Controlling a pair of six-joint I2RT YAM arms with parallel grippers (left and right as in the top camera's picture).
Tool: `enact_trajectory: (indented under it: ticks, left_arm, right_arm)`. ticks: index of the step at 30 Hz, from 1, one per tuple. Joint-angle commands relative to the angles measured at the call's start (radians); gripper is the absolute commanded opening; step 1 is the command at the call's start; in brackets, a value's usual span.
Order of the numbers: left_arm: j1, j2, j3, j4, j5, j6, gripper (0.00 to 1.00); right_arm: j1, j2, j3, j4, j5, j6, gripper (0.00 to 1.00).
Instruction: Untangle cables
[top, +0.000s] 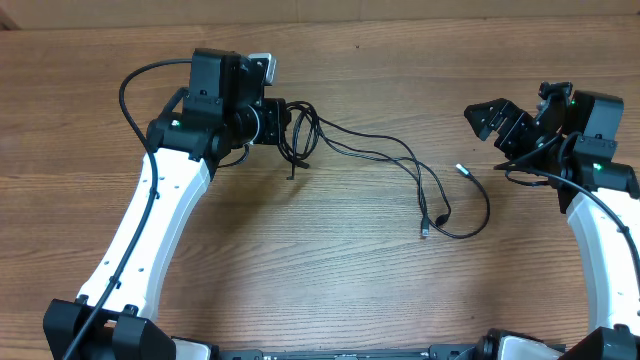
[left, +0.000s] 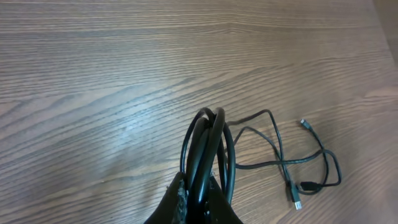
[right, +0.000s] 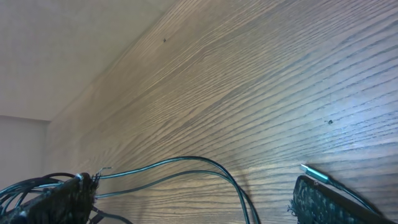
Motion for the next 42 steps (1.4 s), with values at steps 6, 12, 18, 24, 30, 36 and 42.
enact_trajectory:
  ticks: [6,12,18,24,30,36,42]
  left_arm:
    - [0.002,-0.017,0.019,-0.031,0.062,0.011,0.04]
    - [0.0,-0.017,0.019,-0.077,0.062,0.012,0.04]
    - [-0.028,-0.016,0.019,-0.08,0.058,0.018,0.04]
    - [-0.05,-0.004,0.019,-0.074,0.043,0.02,0.04]
    - [-0.055,0.048,0.019,-0.072,0.043,0.051,0.04]
    - [-0.055,0.09,0.019,-0.054,0.114,0.1,0.04]
    - [-0.055,0.099,0.019,-0.054,0.114,0.101,0.04]
  right_arm:
    - [0.002,-0.027,0.008,0.004,0.007,0.004,1.0]
    - [0.002,-0.027,0.008,0.004,0.007,0.004,1.0]
    - [0.002,-0.027,0.008,0.004,0.007,0.004,1.0]
    - [0.002,-0.027,0.008,0.004,0.007,0.004,1.0]
    - [0.002,-0.027,0.008,0.004,0.007,0.004,1.0]
    - [0.002,-0.027,0.008,0.004,0.007,0.004,1.0]
    - [0.002,-0.027,0.008,0.005,0.006,0.005,1.0]
